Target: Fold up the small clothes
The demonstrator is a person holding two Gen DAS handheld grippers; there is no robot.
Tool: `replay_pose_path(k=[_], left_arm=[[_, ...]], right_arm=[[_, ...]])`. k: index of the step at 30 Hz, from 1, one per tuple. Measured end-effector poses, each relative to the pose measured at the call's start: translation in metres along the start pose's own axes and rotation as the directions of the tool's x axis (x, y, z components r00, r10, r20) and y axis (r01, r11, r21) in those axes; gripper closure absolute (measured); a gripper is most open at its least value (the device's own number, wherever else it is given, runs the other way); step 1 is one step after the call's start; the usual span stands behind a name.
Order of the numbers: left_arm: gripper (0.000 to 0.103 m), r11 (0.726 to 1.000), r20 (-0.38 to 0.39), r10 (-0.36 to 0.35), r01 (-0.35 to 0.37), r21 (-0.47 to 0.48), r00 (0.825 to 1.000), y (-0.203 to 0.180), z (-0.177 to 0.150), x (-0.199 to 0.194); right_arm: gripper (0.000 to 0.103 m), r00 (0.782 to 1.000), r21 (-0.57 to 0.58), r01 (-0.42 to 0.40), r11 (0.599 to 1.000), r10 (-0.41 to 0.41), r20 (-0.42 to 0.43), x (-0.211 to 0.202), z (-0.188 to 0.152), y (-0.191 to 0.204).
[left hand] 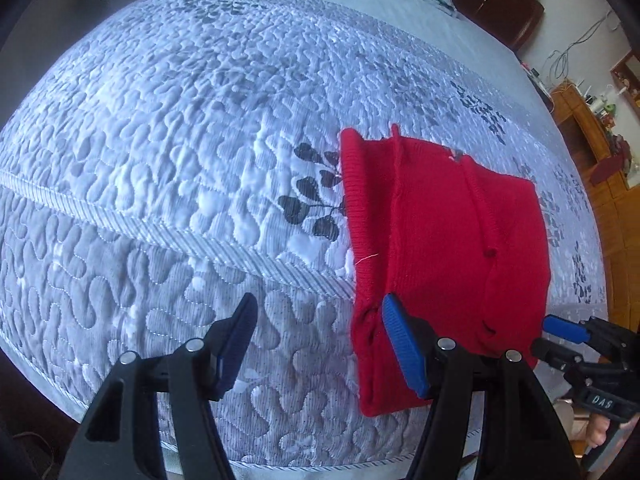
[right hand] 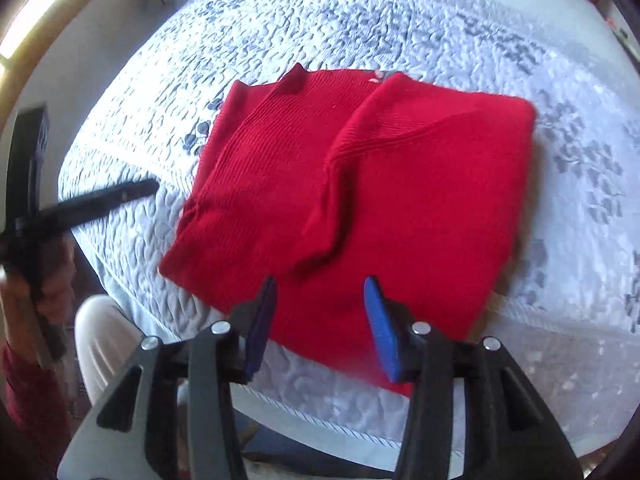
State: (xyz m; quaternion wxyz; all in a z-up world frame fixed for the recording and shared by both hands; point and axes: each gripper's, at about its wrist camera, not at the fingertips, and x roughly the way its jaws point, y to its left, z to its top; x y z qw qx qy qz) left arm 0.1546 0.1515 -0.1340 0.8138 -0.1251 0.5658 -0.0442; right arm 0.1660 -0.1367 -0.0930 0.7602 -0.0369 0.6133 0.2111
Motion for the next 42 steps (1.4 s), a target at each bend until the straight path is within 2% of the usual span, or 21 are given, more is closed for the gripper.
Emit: replay_pose_path(k=[7,10,11,12,13,14,15,17,19,21,24,29,33,36,38,42], left_arm=[[0.033,0.999,-0.007,-0.018,0.018,0.033,1.000,-0.024,0.012,-0.003],[0.033,0.999,-0.024,-0.014,0.015,0.040,1.000,-0.030,0.017,0.000],[0.033,0.999,-0.028,-0.019,0.021,0.038,0.999,-0.031,0.018,0.001],[0.033,0.999,-0.034,-0.025,0.026,0.035,0.999,-0.032,0.019,0.002],[0.033,0.999,-0.042,-0.034,0.035,0.032,0.999,-0.034,0.021,0.004],[0.033,0.999,-0.048,-0.042,0.044,0.029,0.998,-0.036,0.023,0.006],[0.033,0.998,-0.054,-0.050,0.051,0.027,0.997,-0.037,0.023,0.007],[0.033,0.997,-0.072,-0.071,0.073,0.022,0.995,-0.042,0.026,0.012],[0.033,0.994,-0.100,-0.110,0.112,0.012,0.989,-0.050,0.028,0.019],[0.033,0.989,-0.130,-0.149,0.150,0.000,0.980,-0.060,0.031,0.028],[0.033,0.980,-0.180,-0.198,0.198,-0.015,0.964,-0.079,0.036,0.045],[0.033,0.940,-0.262,-0.338,0.312,-0.138,0.904,-0.110,0.052,0.082],[0.032,0.926,-0.307,-0.375,0.334,-0.179,0.875,-0.134,0.066,0.108],[0.032,0.944,-0.347,-0.322,0.273,-0.184,0.881,-0.146,0.073,0.125],[0.031,0.935,-0.326,-0.348,0.300,-0.189,0.879,-0.150,0.077,0.123],[0.031,0.918,-0.332,-0.391,0.340,-0.202,0.858,-0.164,0.084,0.130]], right_arm=[[0.048,0.999,-0.073,0.047,0.996,-0.048,-0.020,0.033,-0.007,0.030],[0.045,0.990,-0.119,0.134,0.984,-0.137,-0.018,0.052,-0.001,0.041],[0.049,0.987,-0.129,0.157,0.979,-0.161,-0.017,0.057,0.000,0.042],[0.063,0.982,-0.137,0.182,0.974,-0.186,-0.018,0.063,0.001,0.043],[0.068,0.976,-0.138,0.212,0.968,-0.217,-0.024,0.068,0.002,0.040],[0.079,0.973,-0.133,0.222,0.966,-0.227,-0.028,0.071,0.002,0.036],[0.094,0.975,-0.125,0.214,0.969,-0.219,-0.029,0.069,0.003,0.031],[0.096,0.983,-0.101,0.178,0.979,-0.181,-0.019,0.060,0.003,0.022],[0.096,0.995,-0.055,0.100,0.993,-0.100,-0.001,0.044,0.002,0.008],[0.096,0.999,-0.026,0.038,0.999,-0.037,0.026,0.026,0.000,-0.004],[0.096,0.998,-0.004,-0.005,1.000,0.005,0.058,0.006,0.001,-0.014],[0.096,0.997,0.003,-0.032,0.999,0.032,0.075,-0.014,-0.001,-0.029],[0.096,0.994,0.001,-0.061,0.998,0.061,0.086,-0.020,-0.006,-0.034],[0.096,0.990,0.006,-0.082,0.997,0.081,0.115,-0.027,-0.009,-0.042],[0.096,0.988,0.014,-0.091,0.996,0.089,0.130,-0.033,-0.009,-0.051],[0.096,0.984,0.005,-0.115,0.993,0.113,0.138,-0.040,-0.012,-0.057]])
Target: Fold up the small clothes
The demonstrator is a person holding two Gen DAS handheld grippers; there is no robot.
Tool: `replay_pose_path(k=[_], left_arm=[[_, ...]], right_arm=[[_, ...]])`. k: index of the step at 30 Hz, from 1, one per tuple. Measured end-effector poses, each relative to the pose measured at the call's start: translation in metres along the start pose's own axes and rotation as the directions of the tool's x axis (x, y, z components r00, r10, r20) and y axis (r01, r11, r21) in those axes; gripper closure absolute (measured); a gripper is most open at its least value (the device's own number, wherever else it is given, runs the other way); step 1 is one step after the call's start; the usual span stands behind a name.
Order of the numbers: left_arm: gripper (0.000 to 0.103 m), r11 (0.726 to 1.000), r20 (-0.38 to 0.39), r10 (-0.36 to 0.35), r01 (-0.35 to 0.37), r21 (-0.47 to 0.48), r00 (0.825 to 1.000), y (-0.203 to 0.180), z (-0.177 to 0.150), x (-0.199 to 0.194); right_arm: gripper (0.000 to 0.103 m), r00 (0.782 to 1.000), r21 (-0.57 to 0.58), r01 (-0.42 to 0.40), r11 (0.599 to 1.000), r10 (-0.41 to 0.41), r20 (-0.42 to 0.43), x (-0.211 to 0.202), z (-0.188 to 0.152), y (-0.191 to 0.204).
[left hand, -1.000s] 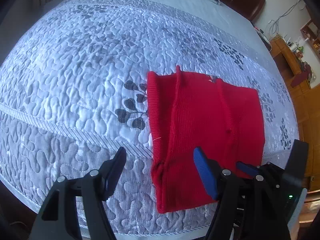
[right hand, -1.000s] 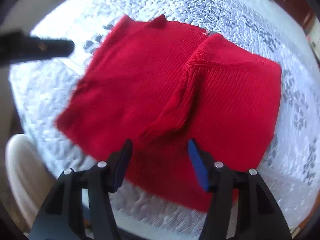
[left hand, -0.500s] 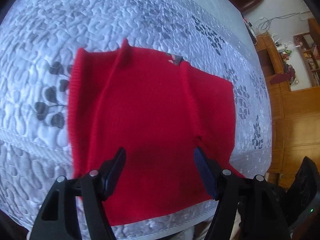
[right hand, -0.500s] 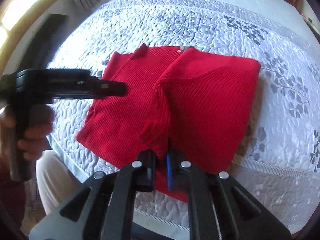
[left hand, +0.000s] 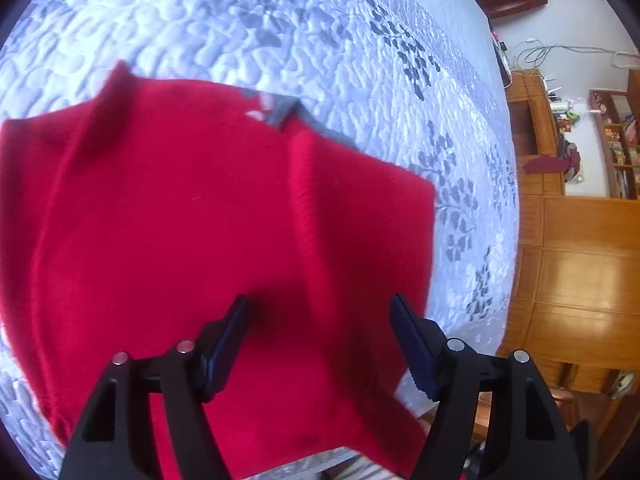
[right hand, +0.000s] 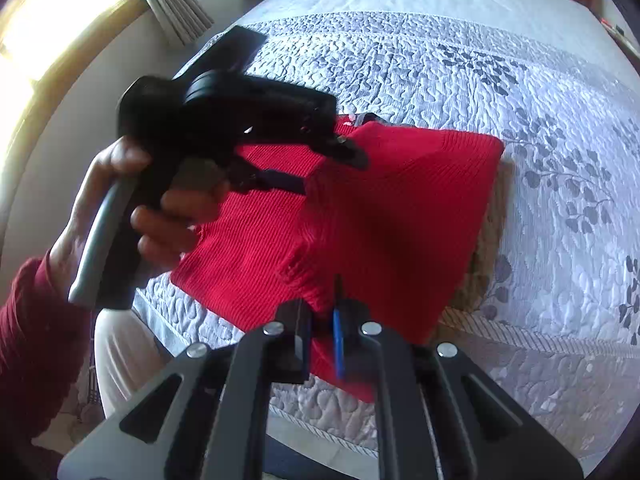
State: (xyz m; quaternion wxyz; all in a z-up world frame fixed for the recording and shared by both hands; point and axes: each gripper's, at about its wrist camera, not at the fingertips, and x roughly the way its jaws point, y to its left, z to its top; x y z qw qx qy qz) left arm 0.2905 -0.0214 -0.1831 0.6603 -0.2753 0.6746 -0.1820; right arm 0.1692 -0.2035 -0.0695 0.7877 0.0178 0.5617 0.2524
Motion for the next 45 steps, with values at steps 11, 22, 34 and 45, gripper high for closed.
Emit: replay_pose_path(k=[11,22,34,45], left_arm=[[0.082,0.996,-0.034,-0.049,0.046,-0.072,0.998,-0.009,0.035,0.034],[0.093,0.988,0.111,-0.089,0.073,0.137,0.990,-0.033,0.036,-0.051],[0.094,0.987,0.237,-0.014,-0.025,0.161,0.971,0.034,0.034,-0.139],[0.092,0.990,0.181,0.089,-0.107,0.089,0.979,0.111,0.036,-0.085]], right_arm=[[0.096,1.000,0.000,-0.026,1.000,0.026,0.007,-0.006,-0.010,-0.005],[0.096,0.993,-0.024,-0.110,0.994,0.111,0.031,-0.016,0.002,0.030],[0.096,0.988,-0.182,-0.157,0.971,0.154,-0.034,0.041,0.028,0.134],[0.094,0.980,-0.181,-0.102,0.978,0.068,-0.185,0.124,0.005,0.141]])
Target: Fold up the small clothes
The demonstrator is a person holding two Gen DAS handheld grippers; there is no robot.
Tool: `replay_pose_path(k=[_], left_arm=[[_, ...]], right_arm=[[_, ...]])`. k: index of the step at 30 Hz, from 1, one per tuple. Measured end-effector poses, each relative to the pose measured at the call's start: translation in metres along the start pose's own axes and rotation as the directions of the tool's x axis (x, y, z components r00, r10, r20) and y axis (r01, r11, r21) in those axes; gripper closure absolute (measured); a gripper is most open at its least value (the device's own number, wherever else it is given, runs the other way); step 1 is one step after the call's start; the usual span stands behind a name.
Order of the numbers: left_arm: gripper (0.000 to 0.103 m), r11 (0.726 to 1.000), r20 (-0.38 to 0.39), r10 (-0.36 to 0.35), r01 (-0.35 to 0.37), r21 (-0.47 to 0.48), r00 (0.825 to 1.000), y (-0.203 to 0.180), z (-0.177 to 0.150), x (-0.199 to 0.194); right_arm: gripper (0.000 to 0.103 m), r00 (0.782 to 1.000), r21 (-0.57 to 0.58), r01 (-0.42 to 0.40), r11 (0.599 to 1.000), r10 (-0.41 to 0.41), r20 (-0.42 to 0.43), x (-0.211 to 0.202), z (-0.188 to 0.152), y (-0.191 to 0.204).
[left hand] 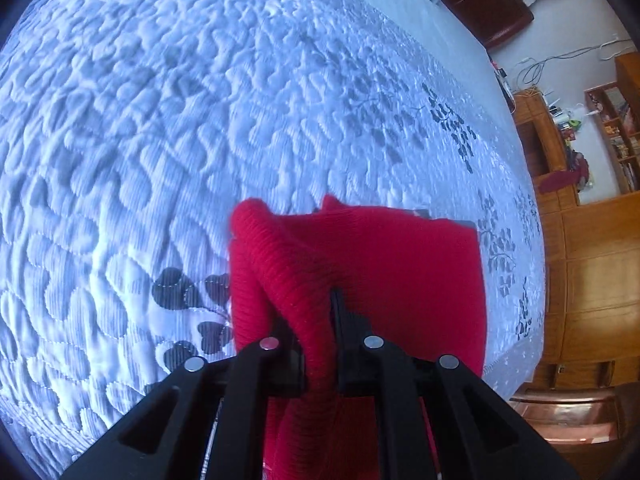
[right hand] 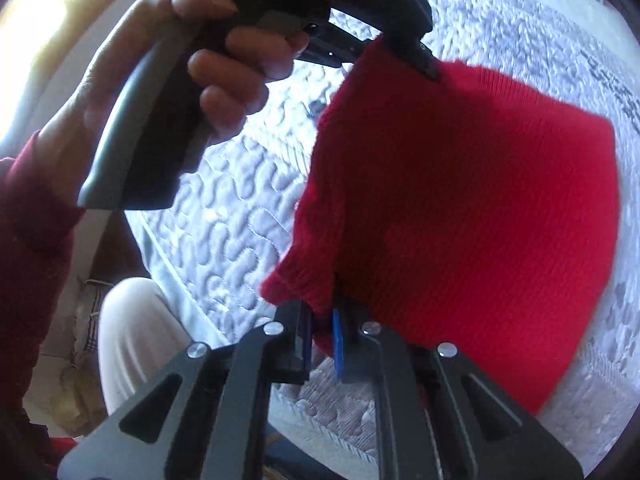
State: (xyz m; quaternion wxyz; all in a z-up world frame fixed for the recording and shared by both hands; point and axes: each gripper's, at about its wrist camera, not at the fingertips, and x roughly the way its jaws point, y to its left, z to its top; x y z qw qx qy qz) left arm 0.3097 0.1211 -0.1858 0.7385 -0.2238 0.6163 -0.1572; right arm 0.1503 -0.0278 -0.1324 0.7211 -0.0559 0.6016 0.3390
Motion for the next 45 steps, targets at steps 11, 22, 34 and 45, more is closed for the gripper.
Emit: replay_pose_path(k=[11,22,34,45], left_arm=[[0.070,0.999,0.000,-0.005,0.005,0.051,1.000,0.000,-0.068,-0.032],[0.069,0.992,0.006,0.089,-0.089,0.094,0.996,-0.009,-0.167,-0.039],[0.087,0.987,0.009,0.125,-0.125,0.099,0.992,-0.022,-0.176,-0.044],[0.086,0.976,0.002,0.146,-0.145,0.160,0.989,-0.025,-0.191,-0.025]], right_arm=[[0.055,0.991,0.075,-0.109,0.991,0.102,0.088,-0.050,-0.044,-0.034],[0.051,0.995,0.432,-0.055,0.900,0.014,0.098,-0.072,-0.111,-0.132],[0.089,0.984,0.479,-0.176,0.860,0.159,0.076,-0.046,-0.096,-0.136],[0.089,0.991,0.505,-0.133,0.853,0.131,0.038,-0.023,-0.106,-0.153]])
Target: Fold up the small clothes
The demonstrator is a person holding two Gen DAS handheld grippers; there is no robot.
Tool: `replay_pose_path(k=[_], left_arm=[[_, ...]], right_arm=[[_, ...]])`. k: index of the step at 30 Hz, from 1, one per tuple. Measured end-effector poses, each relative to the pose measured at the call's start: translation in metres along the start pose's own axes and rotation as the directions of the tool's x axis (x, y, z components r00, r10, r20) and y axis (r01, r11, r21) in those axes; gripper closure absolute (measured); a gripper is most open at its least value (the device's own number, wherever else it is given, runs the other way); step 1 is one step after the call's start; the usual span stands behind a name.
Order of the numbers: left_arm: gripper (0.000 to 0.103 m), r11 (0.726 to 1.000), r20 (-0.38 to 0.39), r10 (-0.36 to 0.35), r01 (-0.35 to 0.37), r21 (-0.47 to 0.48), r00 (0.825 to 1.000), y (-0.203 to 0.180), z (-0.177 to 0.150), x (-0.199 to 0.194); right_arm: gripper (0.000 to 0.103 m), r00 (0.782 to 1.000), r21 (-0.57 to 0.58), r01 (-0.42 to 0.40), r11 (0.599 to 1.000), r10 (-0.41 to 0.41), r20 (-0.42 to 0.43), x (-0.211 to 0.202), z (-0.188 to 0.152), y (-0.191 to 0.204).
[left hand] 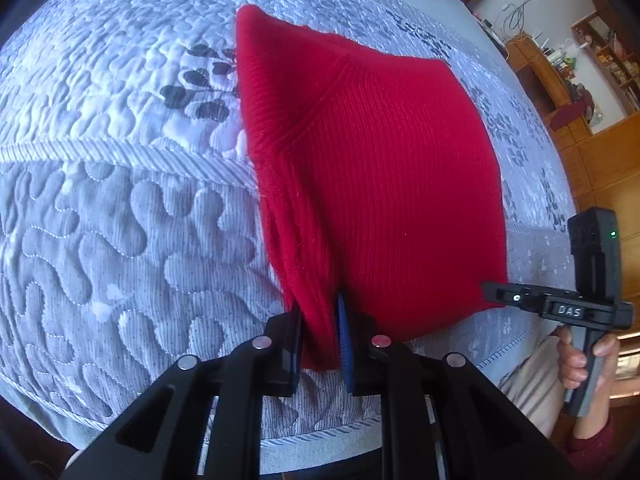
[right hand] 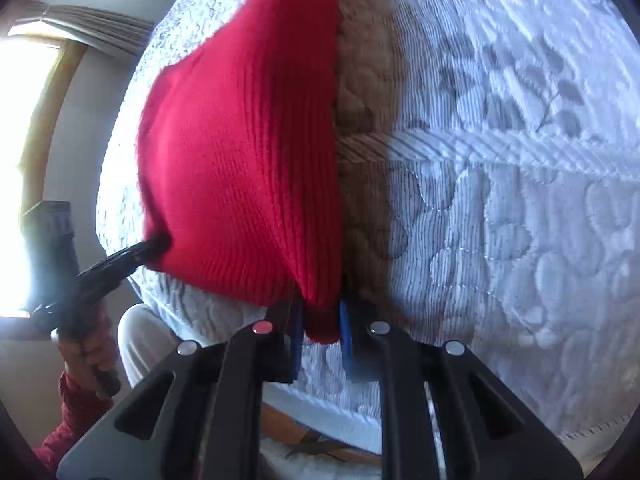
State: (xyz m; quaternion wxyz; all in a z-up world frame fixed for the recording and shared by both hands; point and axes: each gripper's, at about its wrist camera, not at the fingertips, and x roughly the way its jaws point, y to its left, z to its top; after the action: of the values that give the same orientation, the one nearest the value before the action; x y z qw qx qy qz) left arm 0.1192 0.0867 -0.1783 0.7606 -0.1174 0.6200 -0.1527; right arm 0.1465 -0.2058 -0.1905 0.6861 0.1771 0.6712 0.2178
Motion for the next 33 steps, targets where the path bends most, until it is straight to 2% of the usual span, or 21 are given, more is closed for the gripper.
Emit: replay_pose_path(k=[2,4,5,7,10,12,14,16,17,18,19,21,22,25,28,30,31,33], left_arm=[[0.083,1.000,0.003,0.007,-0.007,0.017,1.000,-0.001,0.000,-0.004],[0.075,0.999,0.011,0.043,-0.044,0.031,0.999,-0.005,-0.001,-0.014],[0.068,0.997,0.021,0.067,-0.068,0.035,0.997,-0.008,-0.002,-0.020],[0.062,0.994,0.038,0.088,-0.090,0.055,0.995,-0.013,-0.002,-0.027],[0.061,0.991,0.055,0.114,-0.117,0.061,0.992,-0.018,0.009,-0.031],[0.055,0.989,0.065,0.140,-0.142,0.030,0.988,-0.014,0.026,-0.032],[0.052,0.988,0.055,0.154,-0.154,0.007,0.987,-0.006,0.041,-0.026],[0.052,0.982,0.031,0.191,-0.191,-0.018,0.981,0.002,0.055,-0.013],[0.052,0.981,0.023,0.195,-0.195,-0.025,0.980,0.005,0.060,-0.008],[0.052,0.981,0.021,0.193,-0.192,-0.033,0.981,0.006,0.064,-0.003],[0.054,0.982,0.026,0.189,-0.188,-0.036,0.982,0.006,0.065,-0.001],[0.067,0.984,0.036,0.180,-0.179,-0.024,0.983,0.003,0.065,0.001],[0.068,0.984,0.036,0.176,-0.175,-0.017,0.984,0.001,0.064,0.004],[0.065,0.982,0.045,0.185,-0.186,0.017,0.982,0.003,0.059,0.011],[0.065,0.988,0.029,0.153,-0.153,0.013,0.988,0.007,0.062,0.006],[0.064,0.985,0.026,0.167,-0.167,0.031,0.986,0.006,0.067,-0.004],[0.063,0.980,0.042,0.192,-0.193,0.048,0.981,0.005,0.070,-0.011],[0.056,0.966,0.094,0.235,-0.243,0.085,0.967,0.001,0.082,-0.028]], right_arm=[[0.087,1.000,-0.029,0.019,0.999,-0.019,0.006,-0.002,0.002,0.006],[0.077,0.998,-0.071,0.057,0.996,-0.055,0.021,-0.006,-0.001,0.020],[0.067,0.995,-0.087,0.090,0.992,-0.087,0.038,-0.010,-0.006,0.026],[0.064,0.988,-0.118,0.139,0.983,-0.130,0.087,-0.025,-0.006,0.037],[0.059,0.990,-0.103,0.091,0.990,-0.079,0.114,-0.037,0.003,0.040],[0.057,0.991,-0.081,0.077,0.994,-0.067,0.115,-0.038,0.021,0.042],[0.051,0.993,-0.069,0.067,0.995,-0.059,0.104,-0.031,0.037,0.043],[0.051,0.995,-0.050,0.066,0.997,-0.062,0.074,-0.019,0.052,0.040],[0.055,0.996,-0.049,0.071,0.996,-0.067,0.063,-0.014,0.056,0.039],[0.072,0.996,-0.051,0.072,0.996,-0.070,0.053,-0.005,0.060,0.039],[0.080,0.997,-0.048,0.067,0.997,-0.065,0.045,-0.001,0.062,0.039],[0.087,0.997,-0.035,0.056,0.998,-0.054,0.047,0.000,0.064,0.037],[0.088,0.997,-0.037,0.053,0.998,-0.051,0.053,-0.001,0.063,0.036],[0.089,0.997,-0.019,0.068,0.997,-0.067,0.046,-0.006,0.056,0.020],[0.087,0.995,-0.047,0.093,0.995,-0.092,0.034,-0.002,0.055,0.021],[0.074,0.994,-0.079,0.102,0.992,-0.099,0.042,-0.006,0.056,0.029],[0.072,0.993,-0.100,0.109,0.989,-0.105,0.045,-0.011,0.057,0.034],[0.064,0.989,-0.130,0.136,0.982,-0.126,0.083,-0.026,0.060,0.040]])
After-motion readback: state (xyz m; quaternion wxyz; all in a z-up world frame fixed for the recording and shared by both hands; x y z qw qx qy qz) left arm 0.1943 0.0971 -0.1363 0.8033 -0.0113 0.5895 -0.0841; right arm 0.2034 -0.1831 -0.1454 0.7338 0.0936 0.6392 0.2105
